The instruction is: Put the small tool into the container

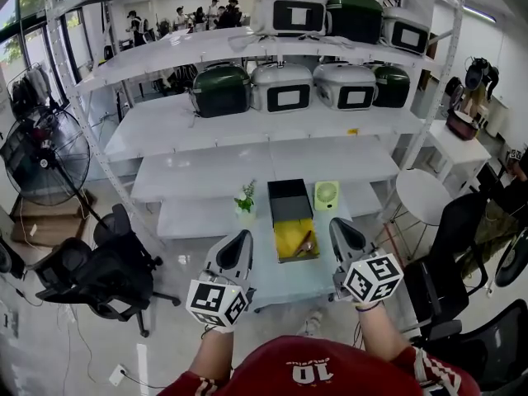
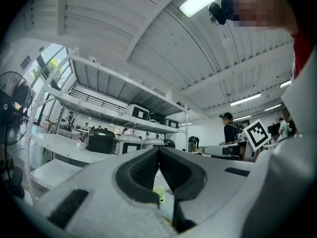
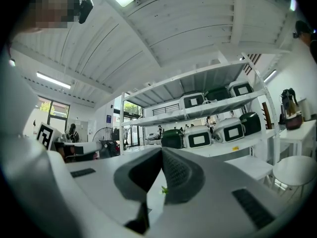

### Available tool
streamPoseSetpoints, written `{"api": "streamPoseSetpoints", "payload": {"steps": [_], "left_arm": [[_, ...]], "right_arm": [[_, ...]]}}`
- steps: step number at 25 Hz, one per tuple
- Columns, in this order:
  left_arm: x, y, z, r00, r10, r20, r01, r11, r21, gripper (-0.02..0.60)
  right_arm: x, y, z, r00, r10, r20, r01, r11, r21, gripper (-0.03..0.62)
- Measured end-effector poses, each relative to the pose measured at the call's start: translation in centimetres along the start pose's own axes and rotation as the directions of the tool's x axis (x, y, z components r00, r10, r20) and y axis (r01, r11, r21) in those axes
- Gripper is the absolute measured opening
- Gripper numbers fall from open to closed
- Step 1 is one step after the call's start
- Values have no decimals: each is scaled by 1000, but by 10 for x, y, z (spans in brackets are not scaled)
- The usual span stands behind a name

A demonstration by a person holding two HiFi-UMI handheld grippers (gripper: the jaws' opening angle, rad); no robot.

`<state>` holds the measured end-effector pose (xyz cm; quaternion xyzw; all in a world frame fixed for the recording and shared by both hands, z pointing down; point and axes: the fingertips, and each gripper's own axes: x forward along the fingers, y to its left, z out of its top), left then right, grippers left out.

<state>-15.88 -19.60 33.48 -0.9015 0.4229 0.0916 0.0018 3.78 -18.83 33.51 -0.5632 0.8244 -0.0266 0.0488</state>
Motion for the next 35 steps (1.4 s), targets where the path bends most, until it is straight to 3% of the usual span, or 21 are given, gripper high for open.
{"api": "streamPoseSetpoints", "payload": {"steps": [20, 29, 35], "left_arm": [[12, -12, -16, 998, -56, -36, 55, 998, -30, -2], [7, -7, -18, 998, -38, -41, 36, 999, -35, -2], [8, -10, -21, 998, -45, -46, 43, 998, -45, -2]], "right_arm": [[-13, -11, -5, 999, -50, -8, 50, 998, -30, 3], [-9, -5, -7, 999, -30, -18, 29, 999, -35, 3], [-9, -3, -9, 1000, -3, -24, 3, 1000, 17, 3]]}}
